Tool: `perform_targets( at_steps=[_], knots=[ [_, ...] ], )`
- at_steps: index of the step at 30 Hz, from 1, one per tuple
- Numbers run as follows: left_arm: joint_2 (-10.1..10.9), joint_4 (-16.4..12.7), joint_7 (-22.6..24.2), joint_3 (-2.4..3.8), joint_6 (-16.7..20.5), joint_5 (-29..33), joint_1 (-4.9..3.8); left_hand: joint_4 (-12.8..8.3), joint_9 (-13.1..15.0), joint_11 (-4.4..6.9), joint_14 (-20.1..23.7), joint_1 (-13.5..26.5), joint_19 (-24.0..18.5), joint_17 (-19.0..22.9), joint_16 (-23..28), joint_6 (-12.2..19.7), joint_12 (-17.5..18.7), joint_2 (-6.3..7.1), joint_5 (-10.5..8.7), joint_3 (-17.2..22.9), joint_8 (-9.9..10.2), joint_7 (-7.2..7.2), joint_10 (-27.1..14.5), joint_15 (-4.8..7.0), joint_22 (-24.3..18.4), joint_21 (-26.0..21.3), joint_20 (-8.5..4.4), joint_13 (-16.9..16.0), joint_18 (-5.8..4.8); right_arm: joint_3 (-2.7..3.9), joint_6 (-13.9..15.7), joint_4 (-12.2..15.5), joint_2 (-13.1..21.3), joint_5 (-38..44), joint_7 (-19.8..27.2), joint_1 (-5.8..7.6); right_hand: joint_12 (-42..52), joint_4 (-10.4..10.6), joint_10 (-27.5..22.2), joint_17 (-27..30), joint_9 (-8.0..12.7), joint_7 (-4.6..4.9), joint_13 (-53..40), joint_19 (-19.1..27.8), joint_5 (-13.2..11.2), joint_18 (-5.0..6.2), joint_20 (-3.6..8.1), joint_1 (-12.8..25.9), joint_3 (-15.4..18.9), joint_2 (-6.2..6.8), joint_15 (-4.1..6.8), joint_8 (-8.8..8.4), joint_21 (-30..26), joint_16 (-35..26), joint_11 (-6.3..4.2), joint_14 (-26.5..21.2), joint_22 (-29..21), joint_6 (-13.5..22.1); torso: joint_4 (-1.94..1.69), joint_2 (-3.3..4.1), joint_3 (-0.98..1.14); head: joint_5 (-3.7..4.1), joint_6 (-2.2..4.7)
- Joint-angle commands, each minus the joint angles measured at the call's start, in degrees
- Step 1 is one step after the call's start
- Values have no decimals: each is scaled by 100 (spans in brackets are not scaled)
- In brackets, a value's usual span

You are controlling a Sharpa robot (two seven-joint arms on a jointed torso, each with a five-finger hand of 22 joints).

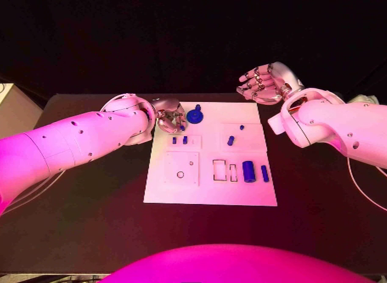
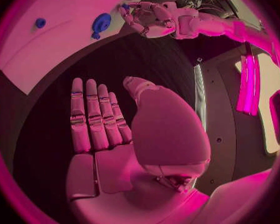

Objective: Assemble the parts on the task board

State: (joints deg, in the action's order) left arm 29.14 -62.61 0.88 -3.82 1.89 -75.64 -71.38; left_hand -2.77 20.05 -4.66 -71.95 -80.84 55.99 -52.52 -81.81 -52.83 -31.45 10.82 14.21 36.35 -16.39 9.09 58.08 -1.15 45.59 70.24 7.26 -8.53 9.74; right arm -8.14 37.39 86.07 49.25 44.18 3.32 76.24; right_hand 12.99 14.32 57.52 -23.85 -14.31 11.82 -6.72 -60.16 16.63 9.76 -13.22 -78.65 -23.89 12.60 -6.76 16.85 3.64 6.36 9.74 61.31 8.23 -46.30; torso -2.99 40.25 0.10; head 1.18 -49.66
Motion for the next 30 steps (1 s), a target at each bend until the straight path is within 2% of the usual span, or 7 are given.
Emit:
perform_targets(
  at_steps=[1,14,19,27,30],
  knots=[
    [-10,3,2,-15,-108,40,27,-12,-10,-36,36,76,-38,18,26,67,31,4,18,-12,34,1,5,-8,-22,-31,-1,-11,2,1,-14,-1,-3,8,83,-3,-35,-25,-3,5,5,173,5,48,19,82,-7,64,2,-6,-35,-18,-5,-18,15,11,-5,30,-1,-1,1,-1,-4],
    [14,-2,-59,-12,-116,52,27,-17,-47,-21,46,117,-36,18,21,268,62,28,19,-28,211,15,28,-5,-34,-45,-6,-59,4,0,9,-7,-2,8,90,-7,-32,-32,1,20,7,174,22,45,24,82,-9,62,1,-13,-34,-16,-1,-22,15,20,-25,28,-1,7,1,-1,-11],
    [44,-34,-71,10,-54,53,28,-38,-65,16,-17,113,17,-88,-21,404,15,36,19,-45,317,-17,88,22,13,-25,-29,-135,-6,0,22,-6,-3,8,89,-10,-40,-42,-18,44,14,182,50,53,26,80,-14,64,9,-5,-42,-26,-3,-40,24,11,-55,46,3,4,0,4,-9],
    [97,-43,-102,28,-14,53,29,-44,-64,27,-37,107,40,-122,-32,427,-2,31,20,-47,335,-24,102,31,35,-14,-37,-159,-11,0,32,-8,4,8,88,-13,-42,-43,-21,48,15,183,53,55,27,80,-15,64,10,-5,-43,-27,-3,-43,25,9,-59,49,3,0,4,14,-14],
    [120,-46,-110,30,6,53,29,-48,-65,30,-39,103,41,-124,-34,437,-10,31,20,-49,343,-26,108,34,34,-14,-41,-168,-11,0,31,-9,5,8,86,-13,-42,-43,-21,48,15,183,53,55,27,80,-15,64,10,-5,-43,-27,-3,-43,25,9,-59,49,-2,-2,-2,16,-12]
  ],
)
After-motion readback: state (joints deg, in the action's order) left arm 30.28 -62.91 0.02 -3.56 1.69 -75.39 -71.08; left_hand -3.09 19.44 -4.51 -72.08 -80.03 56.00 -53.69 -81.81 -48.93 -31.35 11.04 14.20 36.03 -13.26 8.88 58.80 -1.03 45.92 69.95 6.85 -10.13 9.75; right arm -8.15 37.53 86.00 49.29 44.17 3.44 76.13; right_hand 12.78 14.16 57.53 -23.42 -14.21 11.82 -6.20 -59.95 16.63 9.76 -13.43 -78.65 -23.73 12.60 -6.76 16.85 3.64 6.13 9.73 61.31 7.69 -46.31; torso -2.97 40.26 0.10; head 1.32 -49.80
